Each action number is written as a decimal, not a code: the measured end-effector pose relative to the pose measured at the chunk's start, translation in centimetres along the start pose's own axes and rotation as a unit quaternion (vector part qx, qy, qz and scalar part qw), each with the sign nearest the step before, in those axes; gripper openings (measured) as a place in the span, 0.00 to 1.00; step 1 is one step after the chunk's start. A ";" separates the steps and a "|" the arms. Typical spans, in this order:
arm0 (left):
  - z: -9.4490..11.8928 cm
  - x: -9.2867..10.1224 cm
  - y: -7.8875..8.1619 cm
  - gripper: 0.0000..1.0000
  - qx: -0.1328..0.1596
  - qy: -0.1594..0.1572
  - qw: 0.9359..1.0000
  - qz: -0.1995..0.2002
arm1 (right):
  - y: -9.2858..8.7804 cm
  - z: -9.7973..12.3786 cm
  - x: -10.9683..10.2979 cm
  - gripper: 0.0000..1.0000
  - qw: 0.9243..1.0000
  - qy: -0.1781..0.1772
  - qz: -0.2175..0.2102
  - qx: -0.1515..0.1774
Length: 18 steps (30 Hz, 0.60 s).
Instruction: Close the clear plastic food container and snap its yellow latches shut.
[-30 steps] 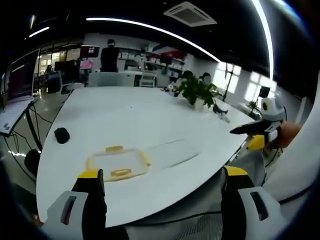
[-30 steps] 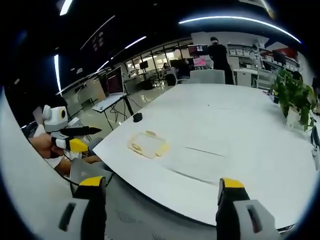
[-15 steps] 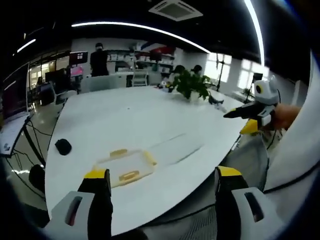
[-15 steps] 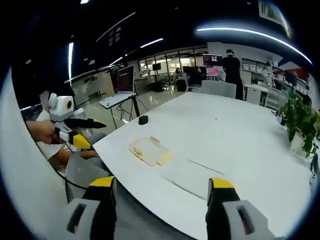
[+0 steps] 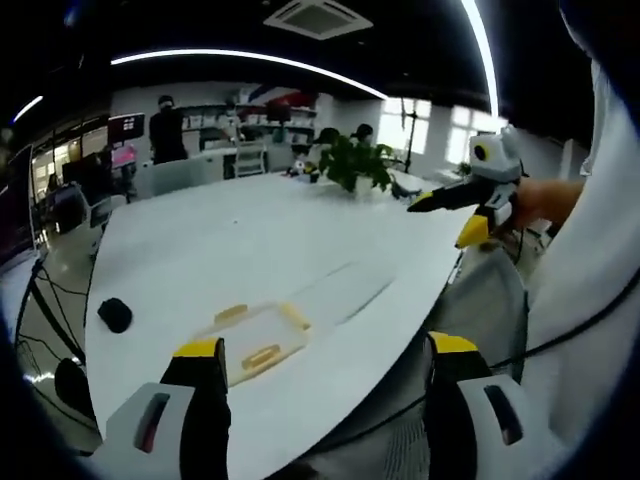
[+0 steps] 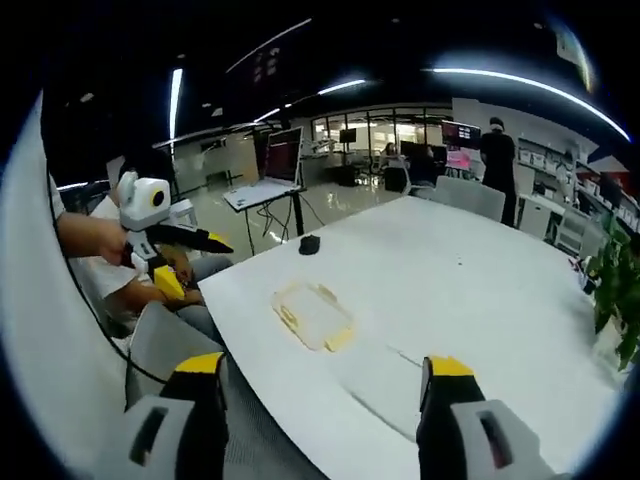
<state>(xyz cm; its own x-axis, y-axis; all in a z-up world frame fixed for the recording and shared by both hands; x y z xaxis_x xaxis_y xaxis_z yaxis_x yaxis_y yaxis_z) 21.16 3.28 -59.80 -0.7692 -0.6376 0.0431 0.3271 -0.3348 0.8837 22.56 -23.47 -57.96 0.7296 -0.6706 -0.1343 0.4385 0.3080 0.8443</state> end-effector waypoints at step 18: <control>-0.8 -4.3 1.3 0.76 -0.008 -0.037 0.996 -0.075 | 1.7 -5.0 -0.5 0.74 0.996 0.047 0.072 -0.024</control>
Point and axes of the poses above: the point that each gripper's makers call its tool centre point, and the gripper's own axes: z roughly backward along the fingers, x roughly to its right, y roughly out of its top, the point moved 6 cm from there along z, roughly backward along the fingers, and after that the axes turned 5 degrees about -z, right-handed, at the moved point
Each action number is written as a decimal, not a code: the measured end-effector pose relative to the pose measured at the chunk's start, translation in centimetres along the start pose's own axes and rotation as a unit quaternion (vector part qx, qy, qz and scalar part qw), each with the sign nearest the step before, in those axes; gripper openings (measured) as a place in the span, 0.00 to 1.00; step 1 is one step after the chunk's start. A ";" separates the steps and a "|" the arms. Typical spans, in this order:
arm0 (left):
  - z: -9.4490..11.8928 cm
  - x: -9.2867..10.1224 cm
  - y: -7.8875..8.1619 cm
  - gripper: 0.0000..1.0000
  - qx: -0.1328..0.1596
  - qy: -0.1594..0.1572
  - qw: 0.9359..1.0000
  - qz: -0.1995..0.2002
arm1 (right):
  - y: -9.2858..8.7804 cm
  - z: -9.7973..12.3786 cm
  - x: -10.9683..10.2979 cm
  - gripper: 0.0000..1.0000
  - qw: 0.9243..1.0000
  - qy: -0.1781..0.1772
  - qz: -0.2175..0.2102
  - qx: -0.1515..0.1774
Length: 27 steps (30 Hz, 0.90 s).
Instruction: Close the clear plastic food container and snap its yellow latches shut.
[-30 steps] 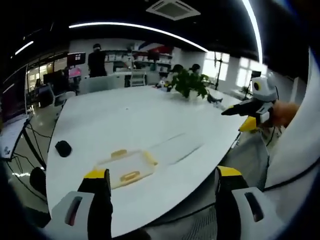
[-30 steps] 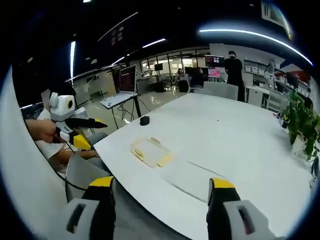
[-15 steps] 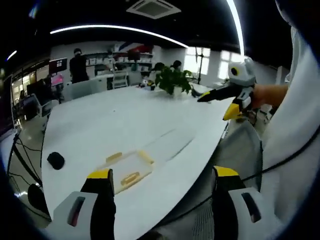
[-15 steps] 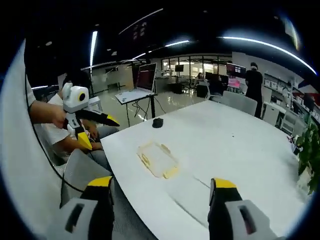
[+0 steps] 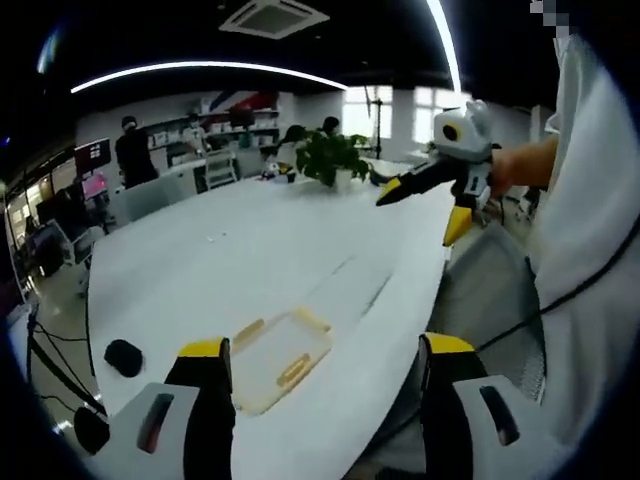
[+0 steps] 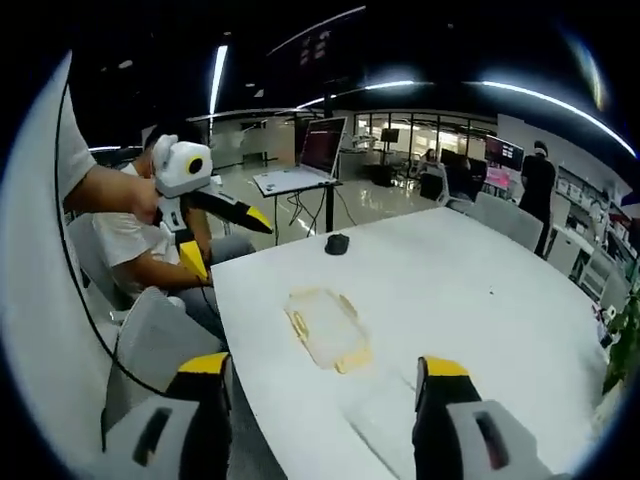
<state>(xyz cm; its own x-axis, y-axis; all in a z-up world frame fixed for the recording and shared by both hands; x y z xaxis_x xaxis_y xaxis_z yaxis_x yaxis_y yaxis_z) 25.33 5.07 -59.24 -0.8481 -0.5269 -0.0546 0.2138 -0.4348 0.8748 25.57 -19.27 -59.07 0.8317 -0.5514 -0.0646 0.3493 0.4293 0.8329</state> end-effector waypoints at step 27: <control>-1.8 -5.3 -3.2 0.70 -0.034 -0.077 0.995 -0.057 | -0.5 -5.4 2.5 0.72 0.997 0.036 0.048 -0.039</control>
Point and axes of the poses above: the point that each gripper's makers call its tool centre point, and the gripper's own axes: z roughly backward along the fingers, x roughly to its right, y roughly out of its top, the point moved 6 cm from there along z, roughly backward along the fingers, and after that the axes turned 5 degrees about -z, right-handed, at the moved point
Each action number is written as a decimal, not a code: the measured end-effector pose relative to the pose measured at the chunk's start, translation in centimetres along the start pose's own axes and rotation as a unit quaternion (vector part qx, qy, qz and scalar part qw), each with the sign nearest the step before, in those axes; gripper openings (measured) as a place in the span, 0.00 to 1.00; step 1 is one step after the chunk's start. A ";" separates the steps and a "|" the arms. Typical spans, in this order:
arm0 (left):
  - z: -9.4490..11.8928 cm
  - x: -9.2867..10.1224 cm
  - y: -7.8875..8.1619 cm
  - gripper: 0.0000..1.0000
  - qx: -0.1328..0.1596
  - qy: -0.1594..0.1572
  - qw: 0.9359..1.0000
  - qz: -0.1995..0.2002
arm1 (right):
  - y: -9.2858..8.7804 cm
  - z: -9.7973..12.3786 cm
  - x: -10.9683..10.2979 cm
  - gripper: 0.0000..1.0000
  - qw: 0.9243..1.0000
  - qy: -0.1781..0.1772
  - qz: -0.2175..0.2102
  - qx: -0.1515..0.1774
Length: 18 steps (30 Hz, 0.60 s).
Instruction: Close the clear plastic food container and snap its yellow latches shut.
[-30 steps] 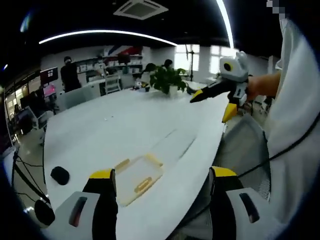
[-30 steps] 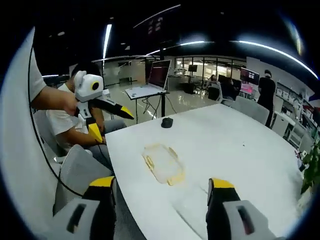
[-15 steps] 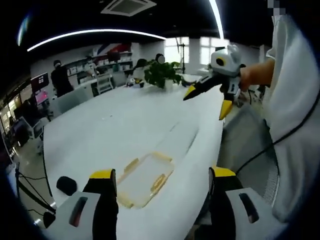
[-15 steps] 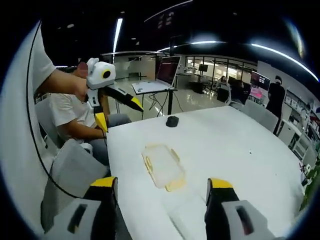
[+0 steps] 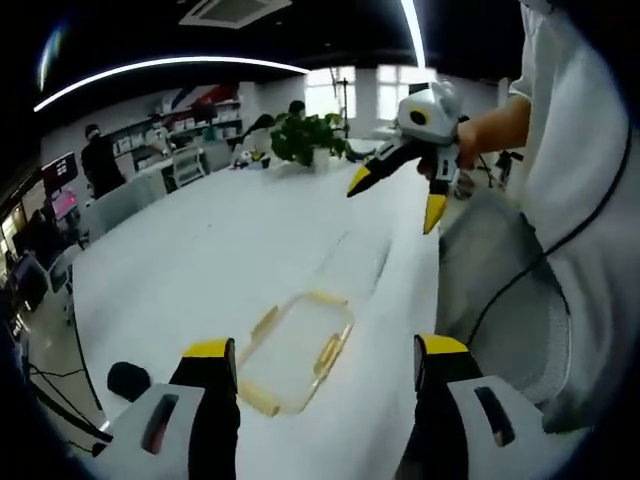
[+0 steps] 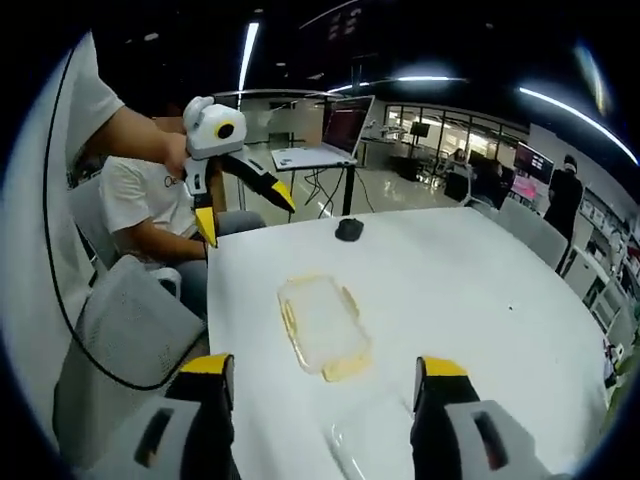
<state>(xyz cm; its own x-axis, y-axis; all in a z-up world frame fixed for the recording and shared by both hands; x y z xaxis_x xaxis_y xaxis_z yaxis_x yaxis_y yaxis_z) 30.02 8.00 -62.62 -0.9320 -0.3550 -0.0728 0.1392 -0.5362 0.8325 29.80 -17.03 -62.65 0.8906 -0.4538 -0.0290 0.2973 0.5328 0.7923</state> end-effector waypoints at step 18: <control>-1.6 -4.5 -4.2 0.66 -0.064 -0.035 0.997 -0.030 | -0.3 -3.8 1.7 0.64 0.997 0.019 0.052 -0.055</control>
Point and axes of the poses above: the point that each gripper's makers call its tool centre point, and the gripper's own axes: z roughly backward along the fingers, x roughly to its right, y roughly out of its top, the point moved 6 cm from there along z, roughly backward along the fingers, and after that the axes turned 5 degrees about -z, right-handed, at the moved point
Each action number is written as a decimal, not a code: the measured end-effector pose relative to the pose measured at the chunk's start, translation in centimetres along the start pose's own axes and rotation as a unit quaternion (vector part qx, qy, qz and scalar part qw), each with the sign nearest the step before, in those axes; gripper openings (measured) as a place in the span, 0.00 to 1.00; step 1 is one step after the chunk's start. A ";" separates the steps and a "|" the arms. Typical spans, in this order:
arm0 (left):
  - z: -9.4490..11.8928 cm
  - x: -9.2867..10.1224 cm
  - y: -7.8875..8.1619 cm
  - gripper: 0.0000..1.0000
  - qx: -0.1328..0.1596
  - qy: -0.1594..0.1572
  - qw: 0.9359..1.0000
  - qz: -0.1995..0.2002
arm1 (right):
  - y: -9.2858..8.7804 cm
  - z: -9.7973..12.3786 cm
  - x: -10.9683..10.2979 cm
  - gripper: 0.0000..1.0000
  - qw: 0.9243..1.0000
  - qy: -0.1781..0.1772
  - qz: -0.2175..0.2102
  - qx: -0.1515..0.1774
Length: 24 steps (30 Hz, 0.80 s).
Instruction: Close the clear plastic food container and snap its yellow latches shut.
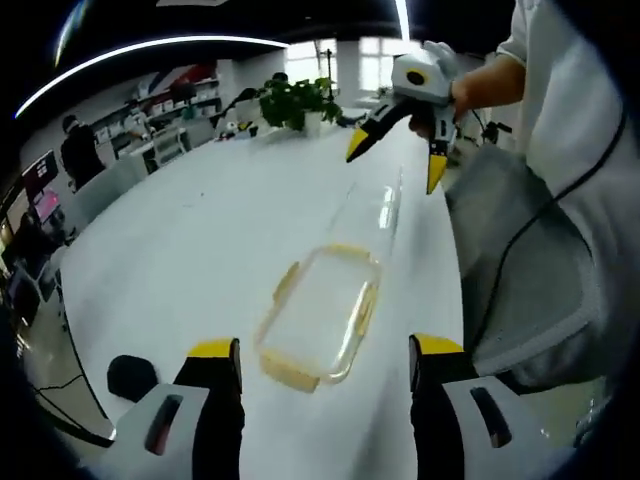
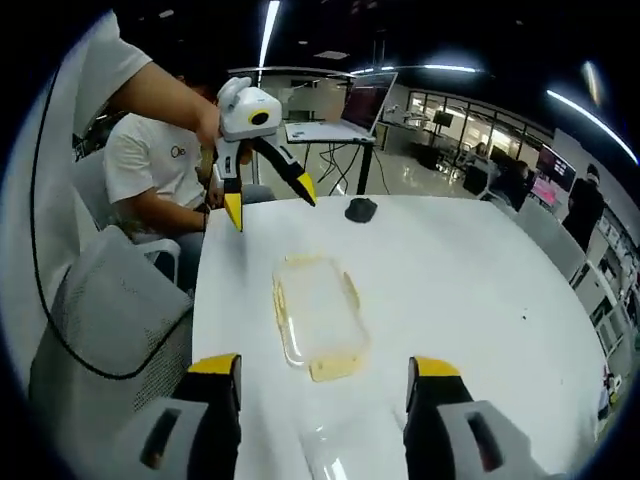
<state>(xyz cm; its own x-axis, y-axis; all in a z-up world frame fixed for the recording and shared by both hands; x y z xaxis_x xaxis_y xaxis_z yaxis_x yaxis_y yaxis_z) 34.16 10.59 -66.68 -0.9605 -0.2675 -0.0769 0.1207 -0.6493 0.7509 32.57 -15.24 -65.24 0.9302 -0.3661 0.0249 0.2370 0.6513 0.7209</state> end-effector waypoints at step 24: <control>-2.9 -2.6 -2.9 0.59 -0.052 -0.071 0.994 -0.064 | -1.6 -5.5 1.3 0.52 0.997 0.039 0.034 -0.060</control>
<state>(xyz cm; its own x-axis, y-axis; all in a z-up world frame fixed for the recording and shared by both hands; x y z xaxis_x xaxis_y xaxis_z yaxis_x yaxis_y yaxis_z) 37.06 11.17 -70.57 -0.9944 -0.0802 -0.0685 0.0139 -0.7433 0.6688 34.94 -13.13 -70.16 0.9634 -0.2676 0.0137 0.1992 0.7493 0.6316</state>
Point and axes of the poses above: the point that each gripper's makers call its tool centre point, and the gripper's own axes: z roughly backward along the fingers, x roughly to its right, y roughly out of its top, the point moved 6 cm from there along z, roughly backward along the fingers, and after that the axes turned 5 degrees about -z, right-handed, at the moved point
